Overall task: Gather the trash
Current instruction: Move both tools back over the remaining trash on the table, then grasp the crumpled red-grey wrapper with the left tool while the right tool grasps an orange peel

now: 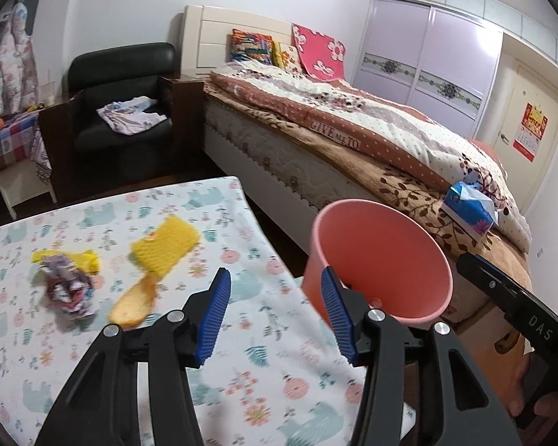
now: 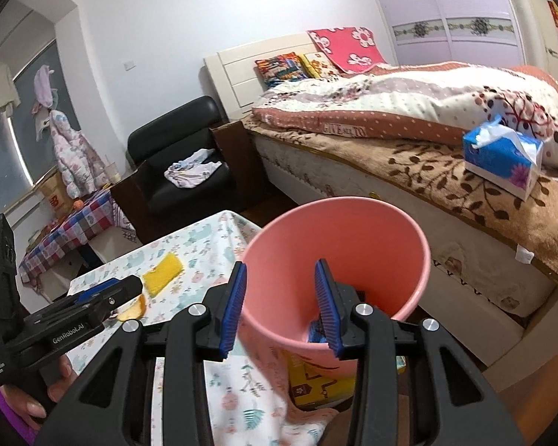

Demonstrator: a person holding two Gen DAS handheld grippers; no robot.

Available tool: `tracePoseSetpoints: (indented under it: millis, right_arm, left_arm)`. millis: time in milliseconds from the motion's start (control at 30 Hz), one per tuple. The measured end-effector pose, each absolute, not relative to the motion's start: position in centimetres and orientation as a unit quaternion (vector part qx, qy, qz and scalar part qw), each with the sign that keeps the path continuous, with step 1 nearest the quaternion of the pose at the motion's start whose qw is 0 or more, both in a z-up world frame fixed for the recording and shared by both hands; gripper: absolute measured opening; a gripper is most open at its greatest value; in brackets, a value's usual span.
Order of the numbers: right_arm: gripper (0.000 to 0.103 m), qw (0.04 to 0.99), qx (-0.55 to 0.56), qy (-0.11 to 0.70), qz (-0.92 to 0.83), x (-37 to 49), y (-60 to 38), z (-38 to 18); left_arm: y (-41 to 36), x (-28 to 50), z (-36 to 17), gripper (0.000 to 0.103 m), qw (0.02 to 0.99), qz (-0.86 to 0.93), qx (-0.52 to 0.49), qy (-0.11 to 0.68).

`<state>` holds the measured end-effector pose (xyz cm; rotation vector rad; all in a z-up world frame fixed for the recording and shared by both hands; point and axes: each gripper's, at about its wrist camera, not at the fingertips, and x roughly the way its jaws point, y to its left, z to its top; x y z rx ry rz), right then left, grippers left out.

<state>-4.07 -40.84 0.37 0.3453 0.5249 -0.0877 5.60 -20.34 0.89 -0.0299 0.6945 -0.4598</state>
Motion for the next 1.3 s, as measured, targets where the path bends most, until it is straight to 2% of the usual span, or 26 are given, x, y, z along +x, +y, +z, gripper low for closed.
tracePoseSetpoints:
  millis: [533,1000,1167,1300]
  right_arm:
    - [0.039,0.955,0.154,0.252,0.013,-4.1,-34.9,1.4]
    - [0.039,0.939,0.123,0.308,0.086,0.6,-28.0,-1.9]
    - [0.039,0.932,0.118,0.329,0.1,1.9,-26.3,-3.1]
    - [0.039,0.927,0.115,0.341,0.107,2.7,-25.0,-3.9]
  left_arm:
    - [-8.5,3.8,0.8,0.05,0.934,-0.131,-0.049,0.328]
    - [2.8,4.7,-1.9,0.05,0.932,-0.007,-0.09,0.35]
    - [4.4,6.0,-3.1,0.05,0.917,-0.008,-0.134,0.375]
    - [2.5,7.4,-3.2,0.05,0.913,-0.033,-0.146,0.379]
